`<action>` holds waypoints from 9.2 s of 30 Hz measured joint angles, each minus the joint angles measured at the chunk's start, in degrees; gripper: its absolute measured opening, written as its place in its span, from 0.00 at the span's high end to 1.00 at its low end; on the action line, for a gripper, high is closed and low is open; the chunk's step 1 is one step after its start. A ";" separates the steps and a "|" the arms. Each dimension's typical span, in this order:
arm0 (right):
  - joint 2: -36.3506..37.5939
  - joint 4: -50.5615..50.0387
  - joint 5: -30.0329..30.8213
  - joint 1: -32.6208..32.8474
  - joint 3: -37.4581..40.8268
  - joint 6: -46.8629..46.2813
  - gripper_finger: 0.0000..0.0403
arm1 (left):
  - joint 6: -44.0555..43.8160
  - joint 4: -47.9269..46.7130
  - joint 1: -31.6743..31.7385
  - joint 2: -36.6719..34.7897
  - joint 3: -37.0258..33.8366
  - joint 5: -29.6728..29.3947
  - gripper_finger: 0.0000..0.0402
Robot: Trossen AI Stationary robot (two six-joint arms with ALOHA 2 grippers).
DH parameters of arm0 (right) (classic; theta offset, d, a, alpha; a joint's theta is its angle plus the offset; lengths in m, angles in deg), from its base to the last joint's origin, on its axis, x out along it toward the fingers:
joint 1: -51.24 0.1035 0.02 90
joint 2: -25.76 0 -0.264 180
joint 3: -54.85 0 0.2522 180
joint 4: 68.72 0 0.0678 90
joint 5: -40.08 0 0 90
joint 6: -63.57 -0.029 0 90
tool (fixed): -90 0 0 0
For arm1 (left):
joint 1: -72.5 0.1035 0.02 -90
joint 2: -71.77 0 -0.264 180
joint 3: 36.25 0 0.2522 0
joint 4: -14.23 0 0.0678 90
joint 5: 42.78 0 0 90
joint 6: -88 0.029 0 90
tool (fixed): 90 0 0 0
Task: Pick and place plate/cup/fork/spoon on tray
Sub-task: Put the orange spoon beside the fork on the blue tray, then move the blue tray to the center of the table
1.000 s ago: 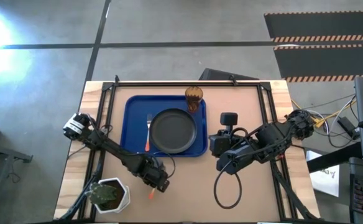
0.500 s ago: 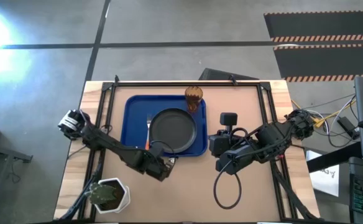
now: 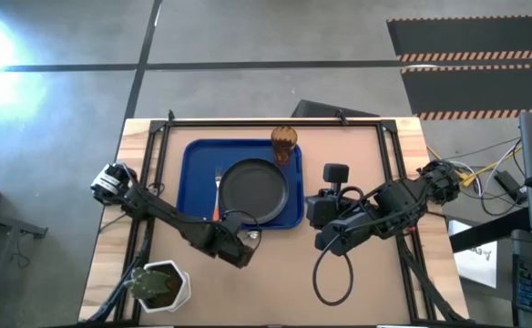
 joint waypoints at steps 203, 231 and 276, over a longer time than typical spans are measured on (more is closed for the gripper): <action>-12.25 52.83 -25.52 -15.68 14.52 -6.62 0.98 | 60.53 -1.65 22.01 -68.51 -2.34 -11.94 0.74; -37.11 56.78 -42.24 -29.22 -4.59 -5.70 0.98 | 65.56 -5.00 22.05 -85.78 -3.77 -8.19 0.74; -19.05 22.72 -31.65 -17.24 29.94 -30.44 0.98 | 60.08 -6.48 22.05 -81.00 -10.43 -9.93 0.74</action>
